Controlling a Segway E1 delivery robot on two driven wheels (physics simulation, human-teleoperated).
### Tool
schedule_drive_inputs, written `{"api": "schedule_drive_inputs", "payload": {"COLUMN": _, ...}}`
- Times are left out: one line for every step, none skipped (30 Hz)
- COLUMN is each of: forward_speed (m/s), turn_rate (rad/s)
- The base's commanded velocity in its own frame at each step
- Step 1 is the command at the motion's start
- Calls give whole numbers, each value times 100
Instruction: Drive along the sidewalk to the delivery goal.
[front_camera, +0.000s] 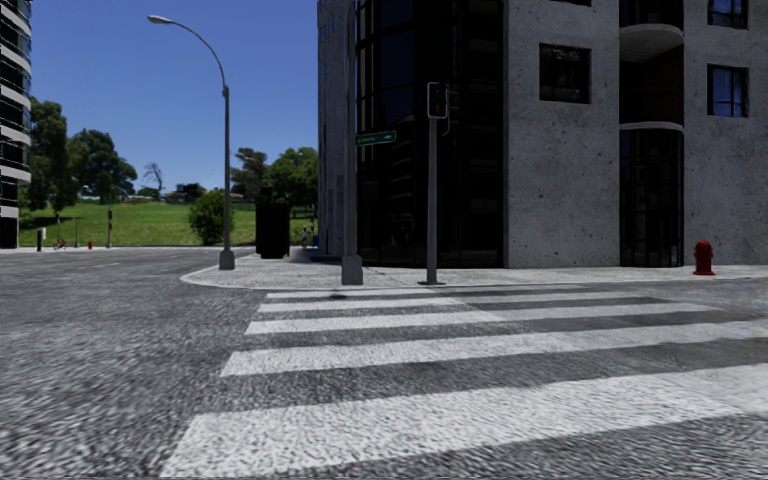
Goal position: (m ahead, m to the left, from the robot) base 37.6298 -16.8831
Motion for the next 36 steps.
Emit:
{"api": "schedule_drive_inputs", "payload": {"forward_speed": 141, "turn_rate": 0}}
{"api": "schedule_drive_inputs", "payload": {"forward_speed": 141, "turn_rate": 0}}
{"api": "schedule_drive_inputs", "payload": {"forward_speed": 141, "turn_rate": 0}}
{"api": "schedule_drive_inputs", "payload": {"forward_speed": 141, "turn_rate": 0}}
{"api": "schedule_drive_inputs", "payload": {"forward_speed": 141, "turn_rate": 0}}
{"api": "schedule_drive_inputs", "payload": {"forward_speed": 141, "turn_rate": 0}}
{"api": "schedule_drive_inputs", "payload": {"forward_speed": 141, "turn_rate": 0}}
{"api": "schedule_drive_inputs", "payload": {"forward_speed": 141, "turn_rate": 0}}
{"api": "schedule_drive_inputs", "payload": {"forward_speed": 141, "turn_rate": 0}}
{"api": "schedule_drive_inputs", "payload": {"forward_speed": 141, "turn_rate": 0}}
{"api": "schedule_drive_inputs", "payload": {"forward_speed": 141, "turn_rate": 0}}
{"api": "schedule_drive_inputs", "payload": {"forward_speed": 141, "turn_rate": 0}}
{"api": "schedule_drive_inputs", "payload": {"forward_speed": 141, "turn_rate": 0}}
{"api": "schedule_drive_inputs", "payload": {"forward_speed": 141, "turn_rate": 0}}
{"api": "schedule_drive_inputs", "payload": {"forward_speed": 141, "turn_rate": 0}}
{"api": "schedule_drive_inputs", "payload": {"forward_speed": 141, "turn_rate": 0}}
{"api": "schedule_drive_inputs", "payload": {"forward_speed": 141, "turn_rate": 0}}
{"api": "schedule_drive_inputs", "payload": {"forward_speed": 141, "turn_rate": 0}}
{"api": "schedule_drive_inputs", "payload": {"forward_speed": 141, "turn_rate": 0}}
{"api": "schedule_drive_inputs", "payload": {"forward_speed": 141, "turn_rate": 0}}
{"api": "schedule_drive_inputs", "payload": {"forward_speed": 141, "turn_rate": 0}}
{"api": "schedule_drive_inputs", "payload": {"forward_speed": 141, "turn_rate": 0}}
{"api": "schedule_drive_inputs", "payload": {"forward_speed": 141, "turn_rate": 0}}
{"api": "schedule_drive_inputs", "payload": {"forward_speed": 141, "turn_rate": 0}}
{"api": "schedule_drive_inputs", "payload": {"forward_speed": 141, "turn_rate": 0}}
{"api": "schedule_drive_inputs", "payload": {"forward_speed": 141, "turn_rate": 0}}
{"api": "schedule_drive_inputs", "payload": {"forward_speed": 141, "turn_rate": 0}}
{"api": "schedule_drive_inputs", "payload": {"forward_speed": 141, "turn_rate": 0}}
{"api": "schedule_drive_inputs", "payload": {"forward_speed": 141, "turn_rate": 0}}
{"api": "schedule_drive_inputs", "payload": {"forward_speed": 141, "turn_rate": 0}}
{"api": "schedule_drive_inputs", "payload": {"forward_speed": 141, "turn_rate": 0}}
{"api": "schedule_drive_inputs", "payload": {"forward_speed": 141, "turn_rate": 0}}
{"api": "schedule_drive_inputs", "payload": {"forward_speed": 141, "turn_rate": 0}}
{"api": "schedule_drive_inputs", "payload": {"forward_speed": 141, "turn_rate": 0}}
{"api": "schedule_drive_inputs", "payload": {"forward_speed": 141, "turn_rate": 0}}
{"api": "schedule_drive_inputs", "payload": {"forward_speed": 141, "turn_rate": 0}}
